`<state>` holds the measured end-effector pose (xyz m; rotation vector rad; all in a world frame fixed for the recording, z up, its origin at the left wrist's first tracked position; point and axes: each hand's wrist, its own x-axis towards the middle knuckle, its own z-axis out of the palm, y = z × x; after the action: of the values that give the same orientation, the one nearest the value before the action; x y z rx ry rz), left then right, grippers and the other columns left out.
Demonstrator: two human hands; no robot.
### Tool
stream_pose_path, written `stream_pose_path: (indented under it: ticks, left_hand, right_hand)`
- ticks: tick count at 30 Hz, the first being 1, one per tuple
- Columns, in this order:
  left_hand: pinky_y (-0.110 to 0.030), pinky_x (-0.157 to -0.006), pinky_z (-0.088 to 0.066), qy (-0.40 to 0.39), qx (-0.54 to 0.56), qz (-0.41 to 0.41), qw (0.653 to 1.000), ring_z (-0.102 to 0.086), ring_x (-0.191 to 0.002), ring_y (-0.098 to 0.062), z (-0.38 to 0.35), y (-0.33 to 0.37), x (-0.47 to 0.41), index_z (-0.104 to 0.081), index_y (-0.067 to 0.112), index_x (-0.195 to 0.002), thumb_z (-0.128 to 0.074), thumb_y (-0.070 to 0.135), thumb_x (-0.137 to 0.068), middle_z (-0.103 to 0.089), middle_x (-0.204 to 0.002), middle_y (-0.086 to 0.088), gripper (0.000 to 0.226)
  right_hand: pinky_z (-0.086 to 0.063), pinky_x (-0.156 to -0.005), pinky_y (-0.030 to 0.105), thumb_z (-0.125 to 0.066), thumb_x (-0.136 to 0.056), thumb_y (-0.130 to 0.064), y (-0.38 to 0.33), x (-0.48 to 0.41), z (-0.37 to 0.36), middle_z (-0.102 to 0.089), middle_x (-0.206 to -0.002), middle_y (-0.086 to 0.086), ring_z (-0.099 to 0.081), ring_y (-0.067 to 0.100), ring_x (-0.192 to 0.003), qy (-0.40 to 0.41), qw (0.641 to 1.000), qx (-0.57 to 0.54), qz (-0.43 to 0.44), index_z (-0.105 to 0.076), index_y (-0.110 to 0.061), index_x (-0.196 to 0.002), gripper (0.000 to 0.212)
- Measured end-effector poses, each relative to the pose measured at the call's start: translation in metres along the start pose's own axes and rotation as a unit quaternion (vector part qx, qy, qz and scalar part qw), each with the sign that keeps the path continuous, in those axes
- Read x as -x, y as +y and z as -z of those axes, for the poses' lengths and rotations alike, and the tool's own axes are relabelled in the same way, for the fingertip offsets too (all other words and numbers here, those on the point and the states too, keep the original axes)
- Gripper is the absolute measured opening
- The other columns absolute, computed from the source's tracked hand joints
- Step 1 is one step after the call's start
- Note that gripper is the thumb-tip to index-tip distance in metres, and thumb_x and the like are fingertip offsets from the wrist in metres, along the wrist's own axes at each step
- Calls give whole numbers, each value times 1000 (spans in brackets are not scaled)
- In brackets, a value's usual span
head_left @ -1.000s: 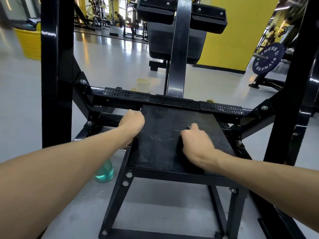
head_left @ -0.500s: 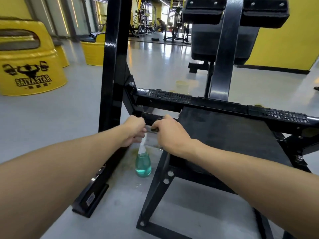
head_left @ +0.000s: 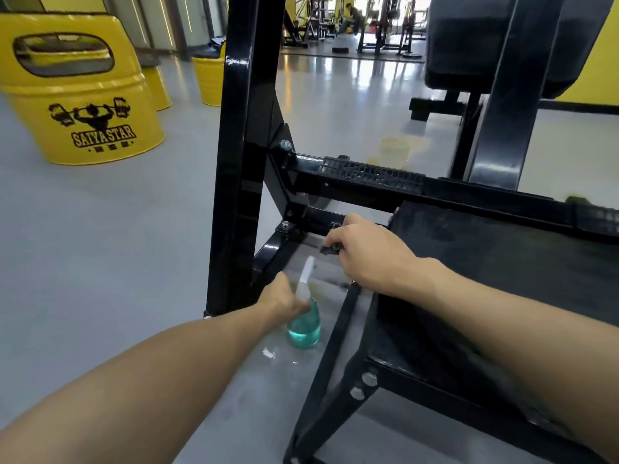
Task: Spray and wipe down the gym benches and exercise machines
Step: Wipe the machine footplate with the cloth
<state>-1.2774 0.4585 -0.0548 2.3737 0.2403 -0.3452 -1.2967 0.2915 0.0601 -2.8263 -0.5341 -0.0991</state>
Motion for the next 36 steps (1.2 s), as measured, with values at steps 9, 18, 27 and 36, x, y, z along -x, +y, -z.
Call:
stream_pose_path:
  ticks: [9, 18, 27, 36]
  left_hand:
    - [-14, -60, -39, 59, 58, -117, 990, -58, -80, -9, -29, -22, -28, -57, 28, -87, -68, 35, -93, -55, -96, 4, 15]
    - [-34, -56, -38, 75, 169, -102, 978, -44, -59, -20, -8, 25, -16, -41, 10, -108, -45, 23, -97, -46, -69, -3, 17]
    - [-29, -62, -50, 10, 164, -188, 968, -67, -65, -27, 80, 118, -19, -67, 41, -123, -49, 22, -81, -74, -80, 1, 50]
    - [-37, -72, -59, -18, 57, -169, 984, -72, -80, -26, 109, 146, -49, -68, 30, -117, -46, 42, -80, -75, -88, 0, 44]
  right_hand:
    - [-52, -81, 42, -44, -93, -11, 22, -9, 0, -51, -112, -1, -58, 29, -96, 5, 999, -27, -31, -67, -30, -119, 40]
    - [-48, -83, 40, -47, -96, -7, 31, -2, 11, -50, -113, 4, -55, 27, -97, 49, 996, -68, -13, -65, -21, -126, 38]
    - [-50, -79, 42, -52, -91, -3, 30, -3, 5, -48, -112, 7, -53, 31, -93, 137, 985, -60, -87, -65, -19, -119, 36]
    - [-48, -71, 36, -56, -82, 3, 32, -7, -2, -47, -106, 3, -47, 25, -83, 126, 986, -14, -108, -62, -21, -114, 41]
